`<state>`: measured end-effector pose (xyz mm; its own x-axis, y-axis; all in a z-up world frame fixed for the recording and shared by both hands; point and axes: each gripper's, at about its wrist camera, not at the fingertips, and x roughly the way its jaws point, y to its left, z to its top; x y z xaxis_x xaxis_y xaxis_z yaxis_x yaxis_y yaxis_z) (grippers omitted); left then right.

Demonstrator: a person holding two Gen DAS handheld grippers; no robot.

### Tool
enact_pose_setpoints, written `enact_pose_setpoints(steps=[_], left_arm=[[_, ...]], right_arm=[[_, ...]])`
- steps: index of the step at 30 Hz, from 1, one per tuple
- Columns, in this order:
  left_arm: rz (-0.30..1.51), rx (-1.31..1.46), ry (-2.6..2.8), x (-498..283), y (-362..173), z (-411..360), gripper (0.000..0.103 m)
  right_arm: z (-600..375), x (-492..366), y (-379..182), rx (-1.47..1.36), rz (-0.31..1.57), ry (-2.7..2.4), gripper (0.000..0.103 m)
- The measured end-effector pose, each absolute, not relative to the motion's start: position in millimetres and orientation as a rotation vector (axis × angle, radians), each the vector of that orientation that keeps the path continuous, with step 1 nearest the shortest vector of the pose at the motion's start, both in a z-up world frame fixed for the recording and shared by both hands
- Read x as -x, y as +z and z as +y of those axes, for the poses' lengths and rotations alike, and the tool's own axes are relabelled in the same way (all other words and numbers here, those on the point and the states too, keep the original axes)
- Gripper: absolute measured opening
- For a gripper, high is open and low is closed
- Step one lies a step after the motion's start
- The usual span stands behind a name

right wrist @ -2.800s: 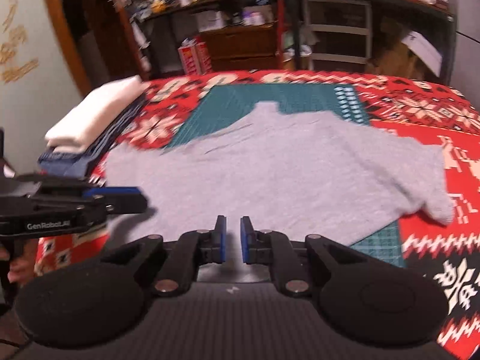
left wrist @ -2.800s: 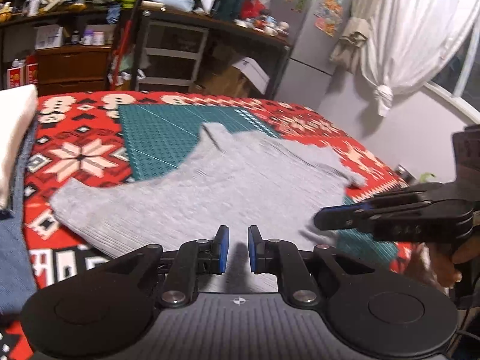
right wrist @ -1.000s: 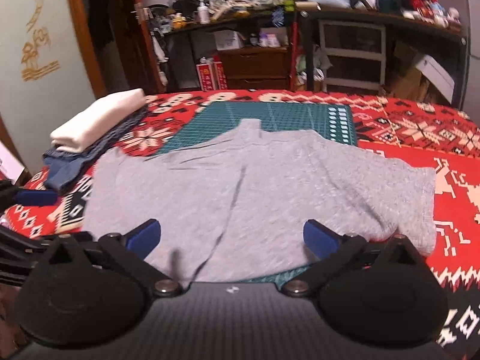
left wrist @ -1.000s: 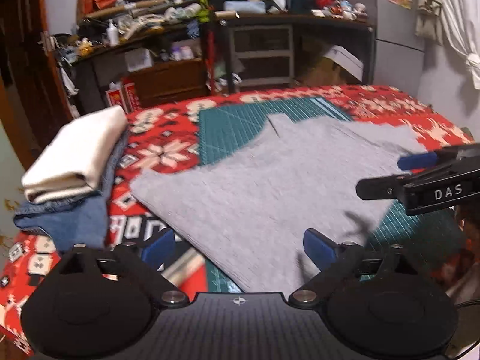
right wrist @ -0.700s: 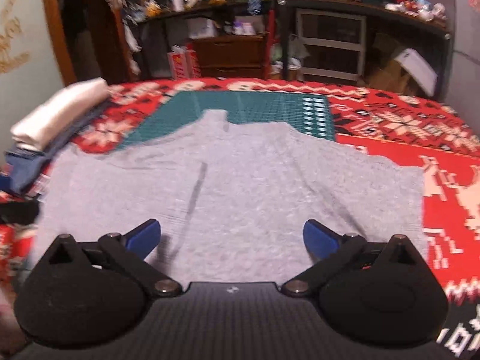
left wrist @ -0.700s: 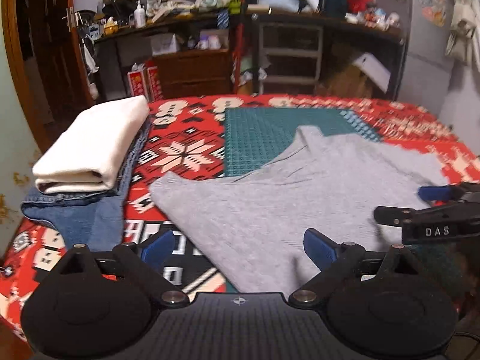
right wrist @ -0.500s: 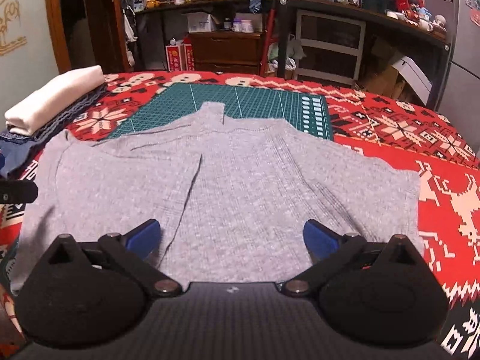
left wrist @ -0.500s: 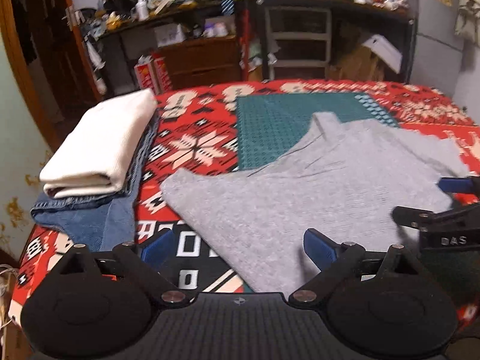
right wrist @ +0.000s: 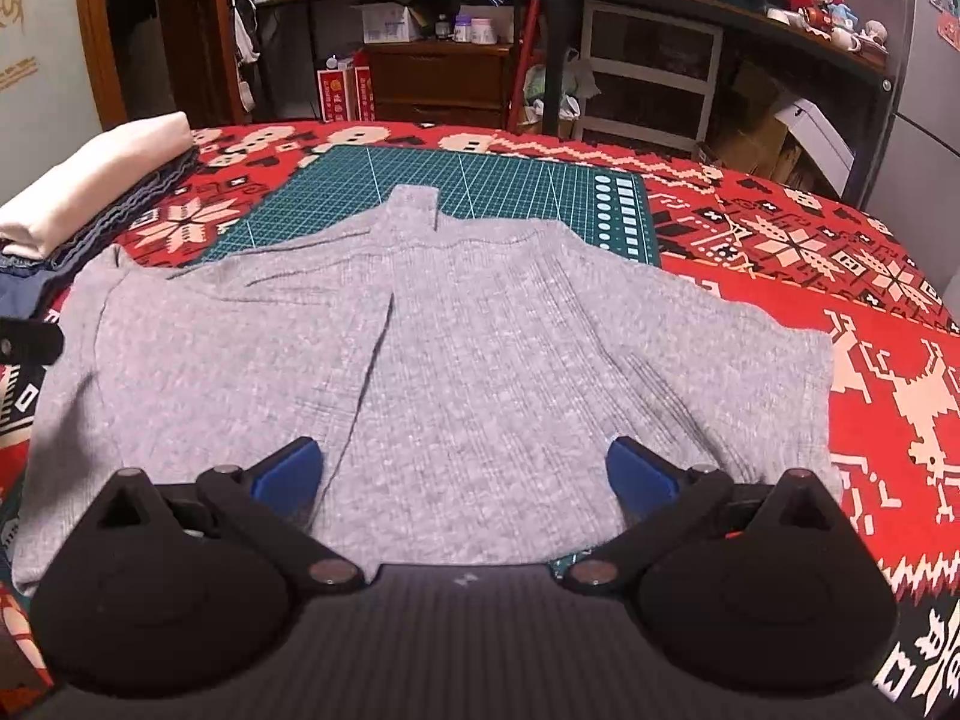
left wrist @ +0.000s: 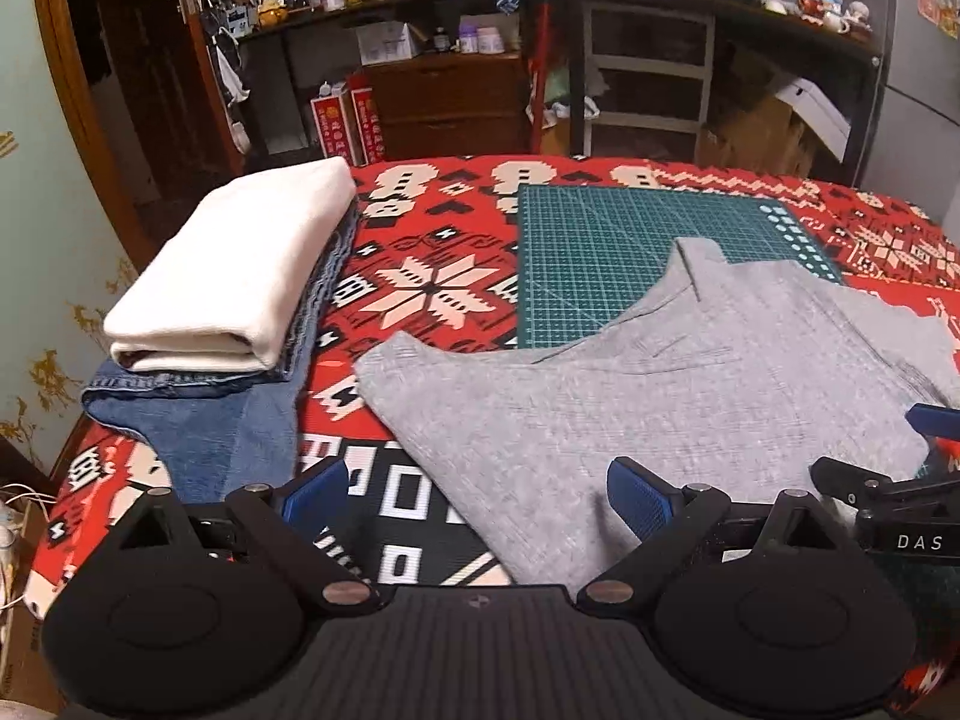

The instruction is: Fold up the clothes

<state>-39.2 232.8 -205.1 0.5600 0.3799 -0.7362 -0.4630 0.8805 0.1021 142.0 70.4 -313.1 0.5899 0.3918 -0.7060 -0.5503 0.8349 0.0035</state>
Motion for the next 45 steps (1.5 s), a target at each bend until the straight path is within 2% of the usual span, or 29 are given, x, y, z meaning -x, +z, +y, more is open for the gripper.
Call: enact_pose_setpoints(steps=[7, 12, 15, 17, 19, 23, 27, 37, 45], left_arm=[[0.916, 0.243, 0.489, 36, -201, 259, 0.093], [0.913, 0.384, 0.47, 35, -192, 285, 0.085], [0.91, 0.476, 0.467, 31, -188, 302, 0.064], [0.921, 0.533, 0.476, 27, -188, 313, 0.04], [0.934, 0.6, 0.452, 22, -190, 323, 0.024], [0.927, 0.639, 0.459, 14, -194, 333, 0.005], [0.938, 0.703, 0.444, 8, -206, 339, 0.003], [0.97, 0.658, 0.481, 3, -227, 335, 0.002], [0.939, 0.688, 0.428, 15, -204, 326, 0.001]], right_arm=[[71, -144, -314, 0.235, 0.764, 0.563, 0.103], [71, -144, -314, 0.23, 0.762, 0.558, 0.103], [70, -147, -312, 0.219, 0.773, 0.565, 0.103], [67, -148, -309, 0.205, 0.783, 0.572, 0.103], [65, -147, -304, 0.183, 0.78, 0.575, 0.102], [59, -144, -289, 0.134, 0.714, 0.575, 0.101], [56, -146, -282, 0.102, 0.693, 0.568, 0.093], [48, -152, -289, 0.08, 0.731, 0.559, 0.093], [54, -155, -286, 0.076, 0.729, 0.545, 0.093]])
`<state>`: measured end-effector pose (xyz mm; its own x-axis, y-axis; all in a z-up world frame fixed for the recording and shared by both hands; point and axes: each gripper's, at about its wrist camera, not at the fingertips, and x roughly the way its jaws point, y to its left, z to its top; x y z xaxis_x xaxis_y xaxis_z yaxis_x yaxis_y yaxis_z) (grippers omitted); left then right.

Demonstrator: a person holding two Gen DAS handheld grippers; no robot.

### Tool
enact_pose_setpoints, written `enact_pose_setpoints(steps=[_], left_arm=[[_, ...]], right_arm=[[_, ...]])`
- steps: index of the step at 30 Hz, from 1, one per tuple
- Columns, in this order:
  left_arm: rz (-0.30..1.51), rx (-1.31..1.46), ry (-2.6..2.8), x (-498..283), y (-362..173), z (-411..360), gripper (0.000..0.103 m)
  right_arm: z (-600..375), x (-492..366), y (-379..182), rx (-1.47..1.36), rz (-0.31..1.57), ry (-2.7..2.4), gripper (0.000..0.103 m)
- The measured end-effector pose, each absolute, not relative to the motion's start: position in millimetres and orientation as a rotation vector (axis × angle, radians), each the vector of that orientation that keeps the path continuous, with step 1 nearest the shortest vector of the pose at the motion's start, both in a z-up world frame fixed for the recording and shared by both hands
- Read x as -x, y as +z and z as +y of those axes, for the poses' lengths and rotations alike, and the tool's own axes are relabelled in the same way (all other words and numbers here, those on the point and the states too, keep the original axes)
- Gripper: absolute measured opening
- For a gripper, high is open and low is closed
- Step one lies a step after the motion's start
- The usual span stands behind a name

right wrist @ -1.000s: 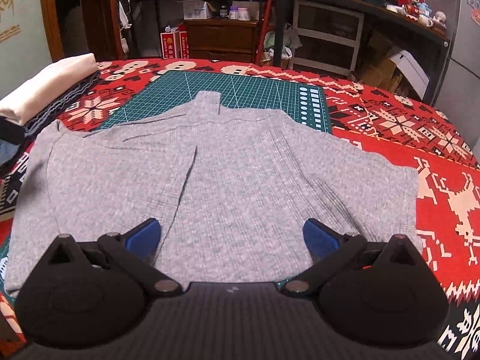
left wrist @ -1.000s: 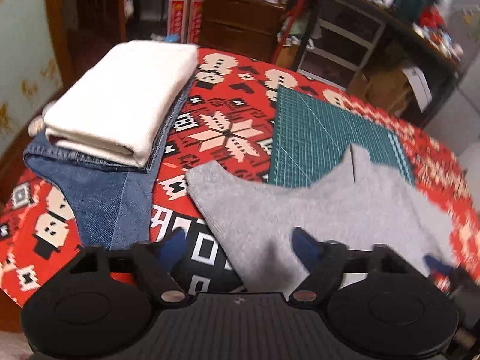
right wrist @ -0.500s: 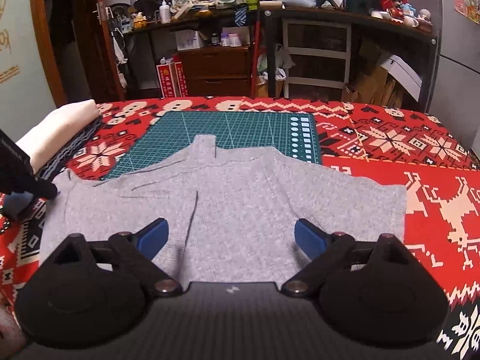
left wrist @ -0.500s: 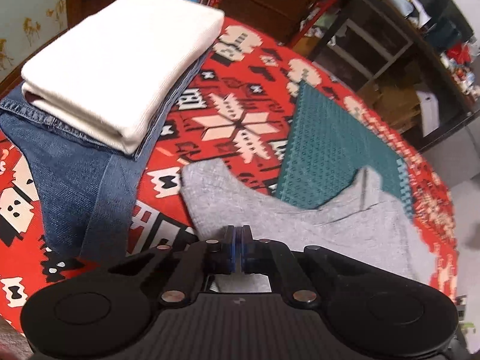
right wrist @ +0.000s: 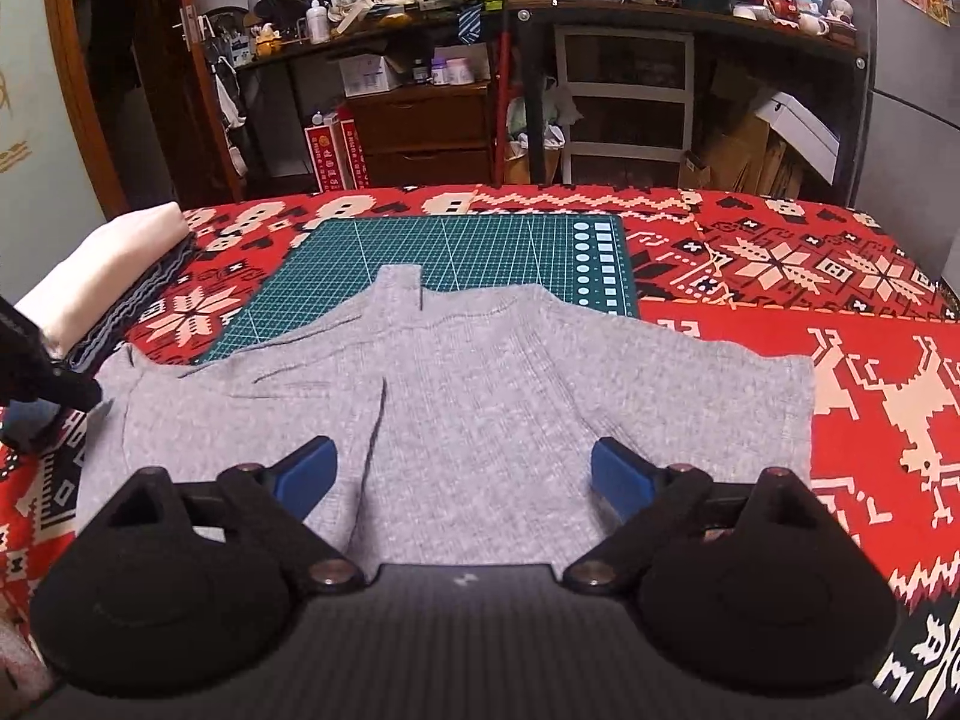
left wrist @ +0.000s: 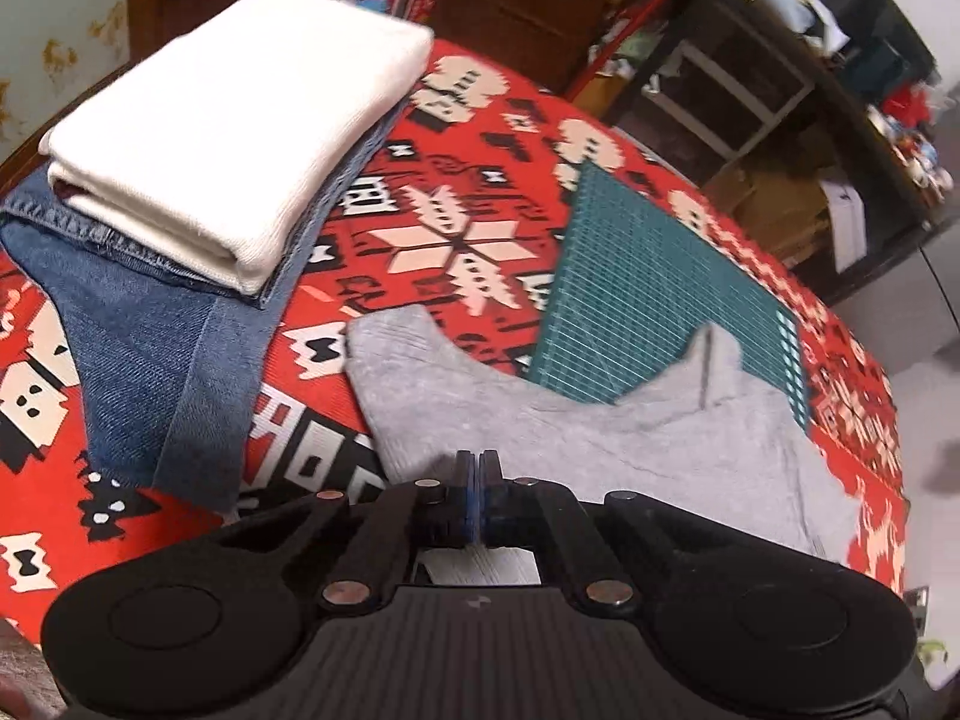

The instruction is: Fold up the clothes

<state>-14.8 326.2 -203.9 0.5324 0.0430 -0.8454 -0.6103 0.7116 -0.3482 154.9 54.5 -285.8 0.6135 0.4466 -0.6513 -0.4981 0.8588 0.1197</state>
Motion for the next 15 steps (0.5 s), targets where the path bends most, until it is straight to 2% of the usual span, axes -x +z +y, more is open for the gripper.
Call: enact_pose_setpoints(steps=[15], left_arm=[[1.002, 0.675, 0.413, 20, -230, 313, 0.002]], right_arm=[[55, -160, -300, 0.078, 0.788, 0.534, 0.094]])
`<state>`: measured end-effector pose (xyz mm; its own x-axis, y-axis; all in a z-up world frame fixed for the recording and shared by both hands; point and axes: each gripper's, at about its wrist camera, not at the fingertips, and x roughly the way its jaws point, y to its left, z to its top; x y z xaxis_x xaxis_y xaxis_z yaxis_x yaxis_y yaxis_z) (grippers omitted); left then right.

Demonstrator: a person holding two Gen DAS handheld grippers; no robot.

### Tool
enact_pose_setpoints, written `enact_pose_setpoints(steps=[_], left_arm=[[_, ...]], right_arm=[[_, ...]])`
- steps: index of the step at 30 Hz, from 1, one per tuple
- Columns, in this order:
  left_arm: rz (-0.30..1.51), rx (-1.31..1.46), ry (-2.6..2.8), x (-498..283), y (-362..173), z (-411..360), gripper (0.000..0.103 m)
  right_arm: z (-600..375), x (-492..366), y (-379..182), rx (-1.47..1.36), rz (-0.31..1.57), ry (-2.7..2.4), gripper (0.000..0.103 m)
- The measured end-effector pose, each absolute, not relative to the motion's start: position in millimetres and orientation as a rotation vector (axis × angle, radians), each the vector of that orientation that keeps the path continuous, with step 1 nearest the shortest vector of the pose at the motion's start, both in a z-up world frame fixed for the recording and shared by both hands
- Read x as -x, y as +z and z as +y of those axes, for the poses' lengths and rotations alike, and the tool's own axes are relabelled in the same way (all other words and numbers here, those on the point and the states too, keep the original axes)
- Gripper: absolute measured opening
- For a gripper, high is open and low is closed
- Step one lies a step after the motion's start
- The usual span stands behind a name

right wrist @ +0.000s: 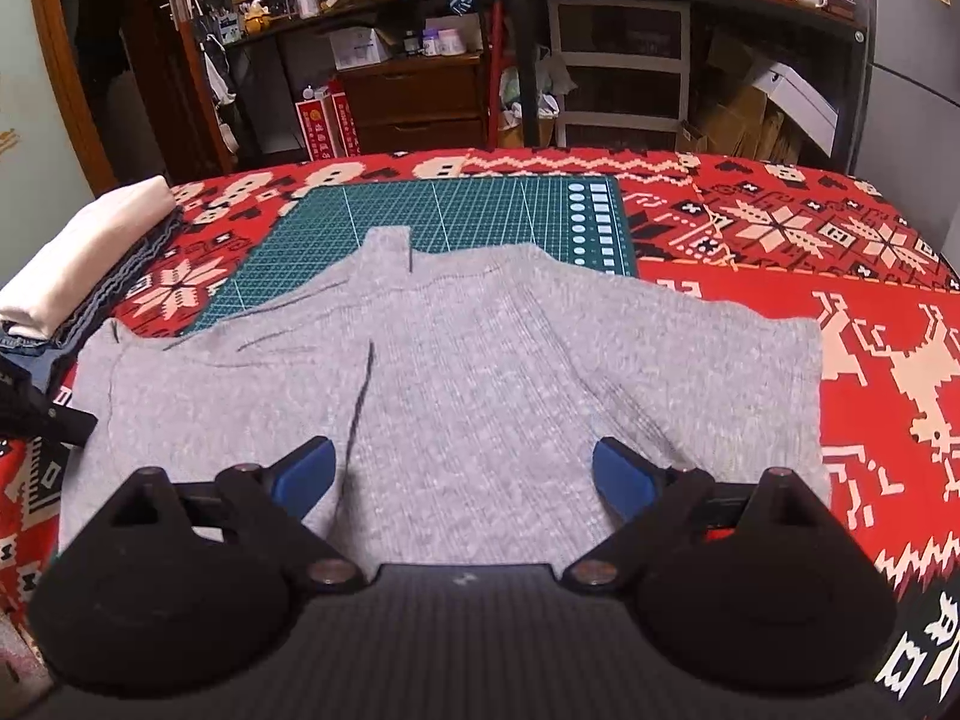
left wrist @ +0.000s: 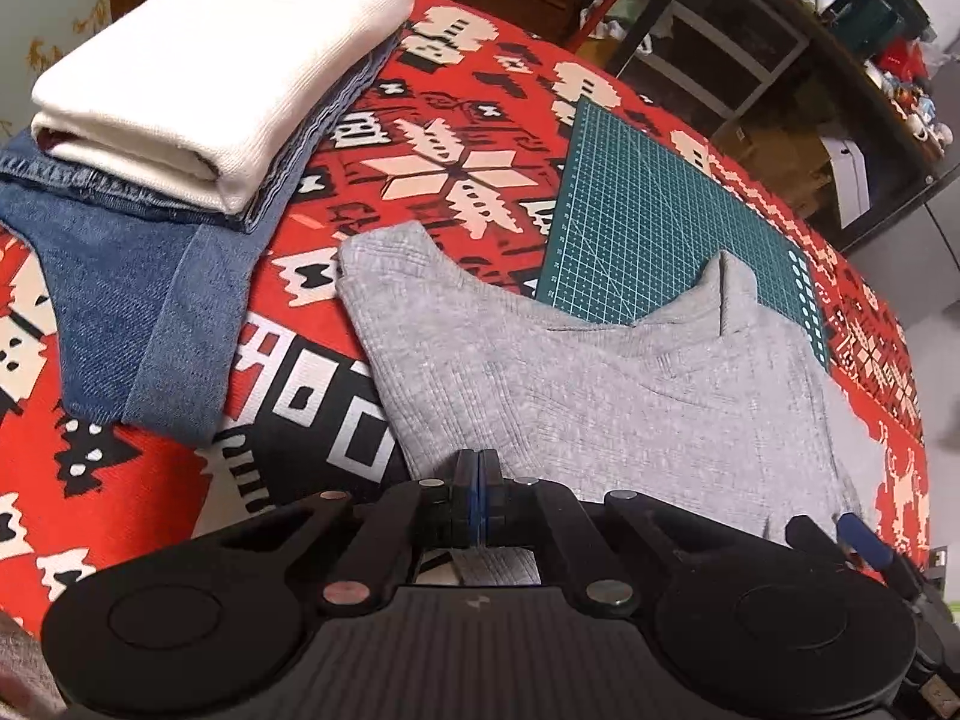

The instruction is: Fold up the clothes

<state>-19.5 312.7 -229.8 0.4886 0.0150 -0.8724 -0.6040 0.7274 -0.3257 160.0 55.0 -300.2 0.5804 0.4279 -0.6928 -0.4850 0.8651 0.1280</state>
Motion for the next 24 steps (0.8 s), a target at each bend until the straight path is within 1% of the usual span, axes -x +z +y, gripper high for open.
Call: enact_pose_setpoints(steps=[7, 10, 13, 18, 24], left_arm=[[0.998, 0.688, 0.361, 24, -216, 300, 0.002], [1.032, 0.645, 0.371, 21, -223, 290, 0.003], [1.029, 0.669, 0.398, 23, -230, 292, 0.003], [1.033, 0.707, 0.393, 29, -224, 291, 0.003], [1.056, 0.663, 0.366, 28, -228, 274, 0.003]], right_arm=[[53, -161, -302, 0.072, 0.791, 0.533, 0.095], [55, -161, -302, 0.074, 0.795, 0.533, 0.095], [55, -162, -303, 0.075, 0.797, 0.533, 0.096], [54, -161, -302, 0.071, 0.794, 0.537, 0.097], [55, -160, -304, 0.079, 0.797, 0.541, 0.098]])
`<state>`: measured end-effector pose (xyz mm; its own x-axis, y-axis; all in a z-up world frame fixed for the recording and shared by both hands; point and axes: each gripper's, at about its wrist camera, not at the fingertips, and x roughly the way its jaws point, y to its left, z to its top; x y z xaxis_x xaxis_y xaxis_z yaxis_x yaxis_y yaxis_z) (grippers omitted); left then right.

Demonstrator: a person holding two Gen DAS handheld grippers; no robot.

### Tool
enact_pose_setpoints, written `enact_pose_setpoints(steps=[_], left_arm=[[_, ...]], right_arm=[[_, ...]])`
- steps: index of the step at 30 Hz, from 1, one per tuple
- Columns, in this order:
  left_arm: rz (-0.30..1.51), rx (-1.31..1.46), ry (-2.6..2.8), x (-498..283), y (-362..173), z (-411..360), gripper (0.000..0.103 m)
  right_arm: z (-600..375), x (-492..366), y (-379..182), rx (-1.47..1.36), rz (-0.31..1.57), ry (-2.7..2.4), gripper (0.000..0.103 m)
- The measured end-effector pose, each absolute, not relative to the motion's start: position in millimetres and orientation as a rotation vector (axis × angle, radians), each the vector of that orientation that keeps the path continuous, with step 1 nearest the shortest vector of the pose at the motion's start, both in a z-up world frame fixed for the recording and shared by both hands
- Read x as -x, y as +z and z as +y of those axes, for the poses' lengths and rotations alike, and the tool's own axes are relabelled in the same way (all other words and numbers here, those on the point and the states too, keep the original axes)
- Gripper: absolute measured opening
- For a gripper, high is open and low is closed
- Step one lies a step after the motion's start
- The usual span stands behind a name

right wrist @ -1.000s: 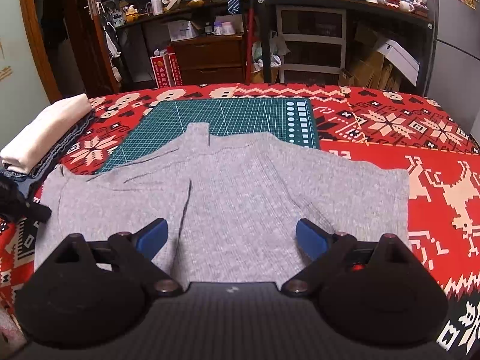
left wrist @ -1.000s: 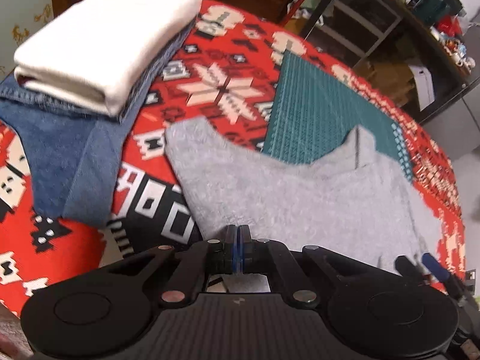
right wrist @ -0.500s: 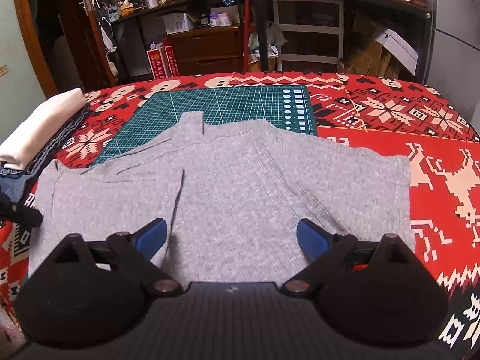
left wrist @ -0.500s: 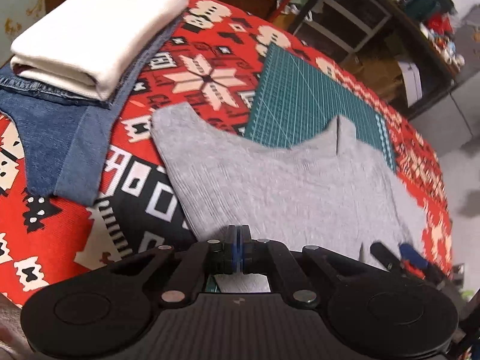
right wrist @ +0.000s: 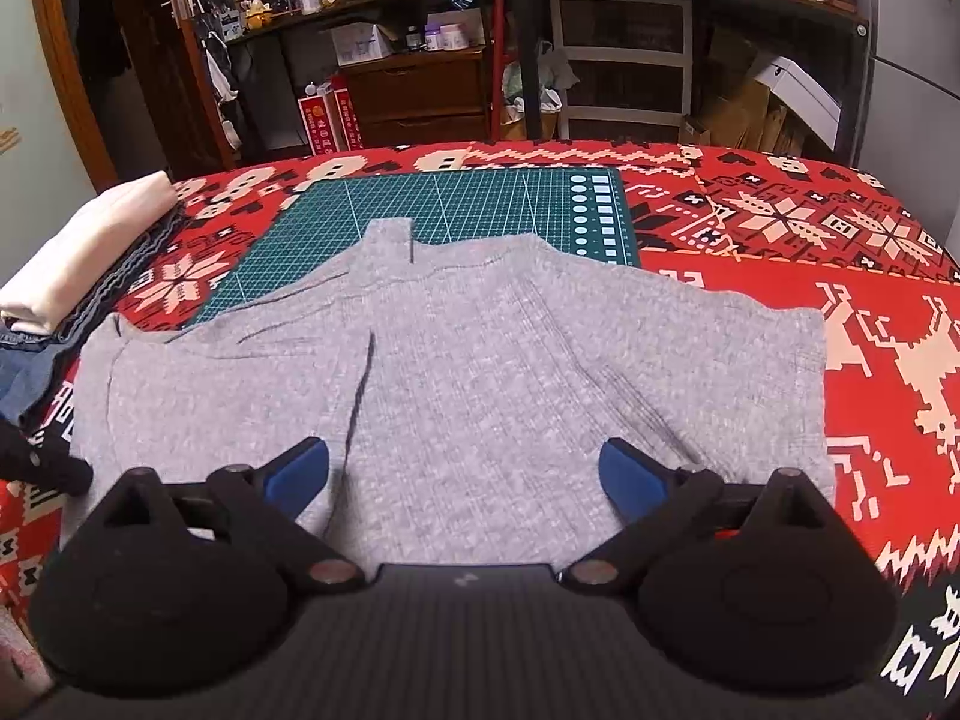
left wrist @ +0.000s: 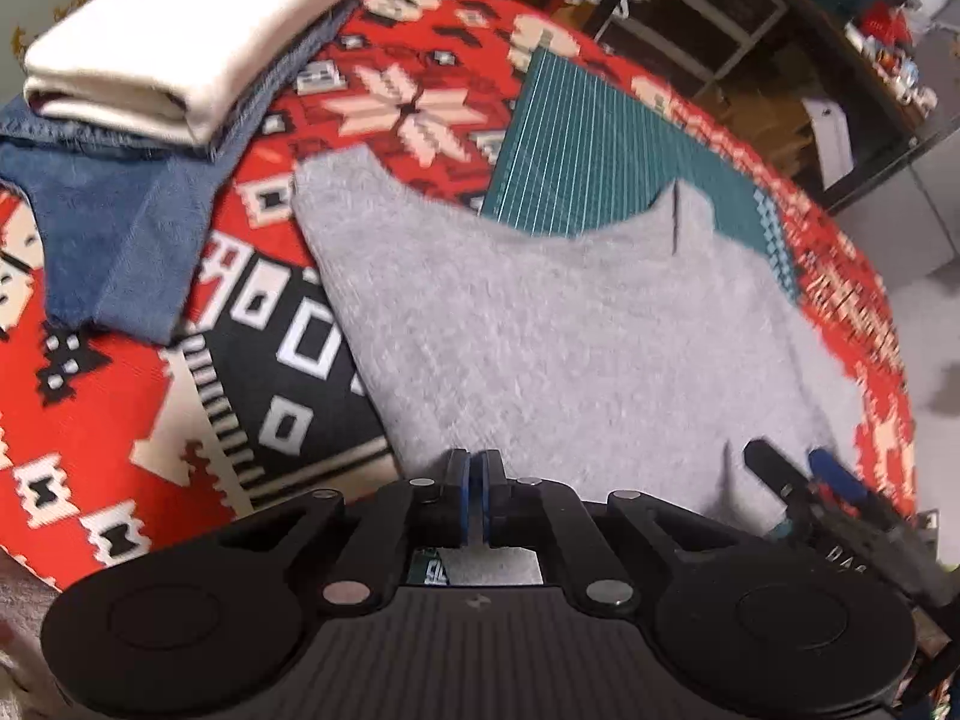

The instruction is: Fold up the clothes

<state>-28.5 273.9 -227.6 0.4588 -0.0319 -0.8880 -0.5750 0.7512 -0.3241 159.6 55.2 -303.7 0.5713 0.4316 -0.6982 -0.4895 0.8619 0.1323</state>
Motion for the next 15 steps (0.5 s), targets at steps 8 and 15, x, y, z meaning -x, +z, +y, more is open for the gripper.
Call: enact_pose_setpoints(steps=[8, 15], left_arm=[[1.053, 0.627, 0.297, 34, -222, 254, 0.003], [1.081, 0.643, 0.279, 39, -231, 246, 0.003]], right_arm=[[56, -159, -305, 0.083, 0.798, 0.545, 0.098], [55, -157, -303, 0.084, 0.794, 0.554, 0.098]])
